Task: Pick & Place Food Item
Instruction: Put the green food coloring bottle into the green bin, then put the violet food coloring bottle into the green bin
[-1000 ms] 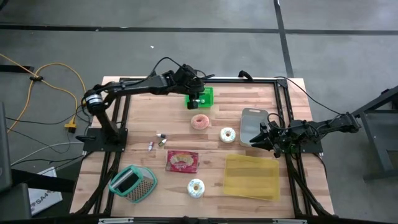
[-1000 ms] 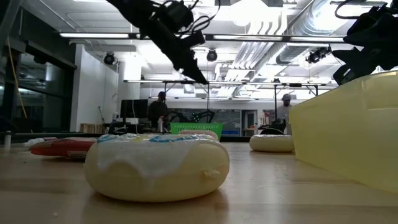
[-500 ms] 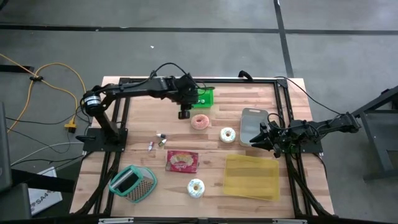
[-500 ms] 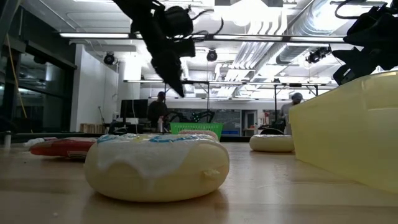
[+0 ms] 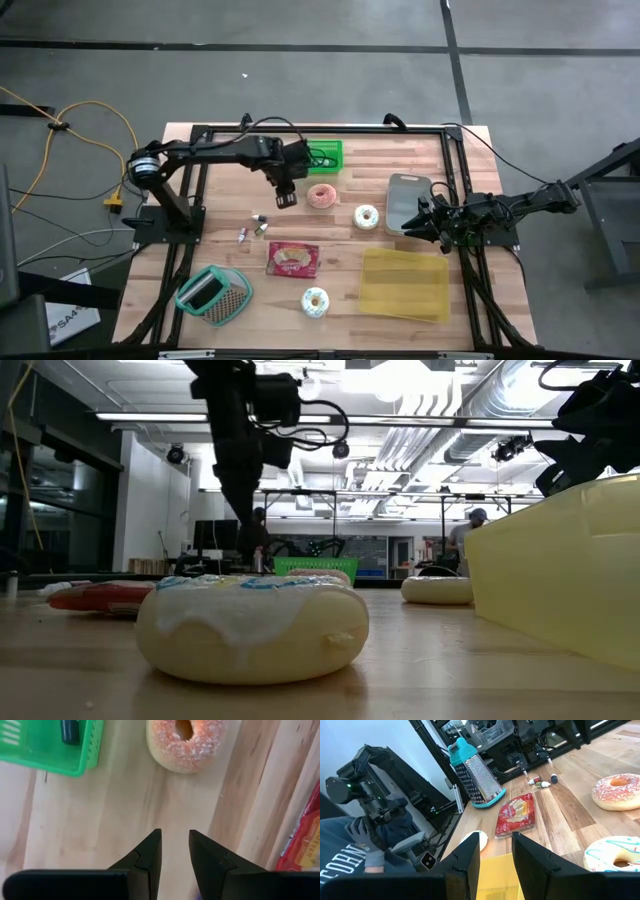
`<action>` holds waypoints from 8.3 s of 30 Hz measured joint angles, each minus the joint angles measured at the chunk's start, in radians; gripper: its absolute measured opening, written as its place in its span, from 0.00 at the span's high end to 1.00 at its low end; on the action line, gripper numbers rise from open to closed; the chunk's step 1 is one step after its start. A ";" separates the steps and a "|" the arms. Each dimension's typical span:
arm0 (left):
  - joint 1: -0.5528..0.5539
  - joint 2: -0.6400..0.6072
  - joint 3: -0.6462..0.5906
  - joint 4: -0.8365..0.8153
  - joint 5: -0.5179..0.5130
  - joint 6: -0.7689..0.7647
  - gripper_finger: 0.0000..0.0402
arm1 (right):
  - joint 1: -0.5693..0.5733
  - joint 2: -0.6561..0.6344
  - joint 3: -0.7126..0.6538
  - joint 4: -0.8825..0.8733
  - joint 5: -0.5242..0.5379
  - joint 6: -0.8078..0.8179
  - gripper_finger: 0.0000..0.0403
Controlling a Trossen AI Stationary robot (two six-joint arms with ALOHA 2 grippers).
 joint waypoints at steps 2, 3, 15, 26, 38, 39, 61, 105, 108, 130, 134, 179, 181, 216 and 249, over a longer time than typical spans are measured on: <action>-0.017 -0.027 -0.048 0.024 -0.003 -0.044 0.77 | 0.000 0.000 0.000 0.000 0.000 0.000 0.75; -0.026 -0.042 -0.076 0.041 -0.006 -0.071 0.77 | 0.000 0.000 0.000 0.000 0.000 0.000 0.75; -0.232 -0.176 -0.256 0.055 -0.168 -0.498 0.77 | 0.000 0.000 0.000 0.000 0.000 0.000 0.75; -0.436 -0.177 -0.256 -0.058 -0.296 -0.825 0.77 | 0.000 0.000 0.000 0.000 0.000 0.000 0.75; -0.561 -0.176 -0.256 -0.129 -0.304 -1.035 0.77 | 0.000 0.000 0.000 0.000 0.000 0.000 0.75; -0.568 -0.177 -0.256 -0.129 -0.304 -1.046 0.77 | 0.000 0.000 0.000 0.000 0.000 0.000 0.75; -0.486 -0.176 -0.416 0.050 -0.186 -1.029 0.77 | 0.000 0.000 0.000 0.000 0.000 0.000 0.75; -0.419 -0.049 -0.446 0.177 -0.139 -0.869 0.77 | 0.000 0.007 0.000 0.000 0.000 0.000 0.75; -0.413 -0.049 -0.446 0.179 -0.135 -0.866 0.77 | 0.000 0.007 0.000 0.000 0.000 0.000 0.75; -0.406 -0.047 -0.448 0.182 -0.133 -0.869 0.81 | 0.000 0.007 0.000 0.000 0.000 0.000 0.75; -0.406 -0.050 -0.448 0.183 -0.130 -0.871 0.81 | 0.000 0.007 0.000 0.000 0.000 0.000 0.75; 0.069 -0.349 -0.447 0.828 -0.122 -0.226 0.82 | 0.000 0.007 0.000 0.000 0.000 0.000 0.75; 0.072 -0.327 -0.447 0.852 -0.123 -0.211 0.82 | 0.000 0.007 0.000 0.000 0.000 0.000 0.75; 0.255 0.139 -0.417 1.302 0.125 -0.160 0.78 | 0.000 0.007 0.000 0.000 0.000 0.000 0.75; 0.255 0.111 -0.414 1.307 0.146 -0.140 0.73 | 0.000 0.007 0.000 0.000 0.000 0.000 0.75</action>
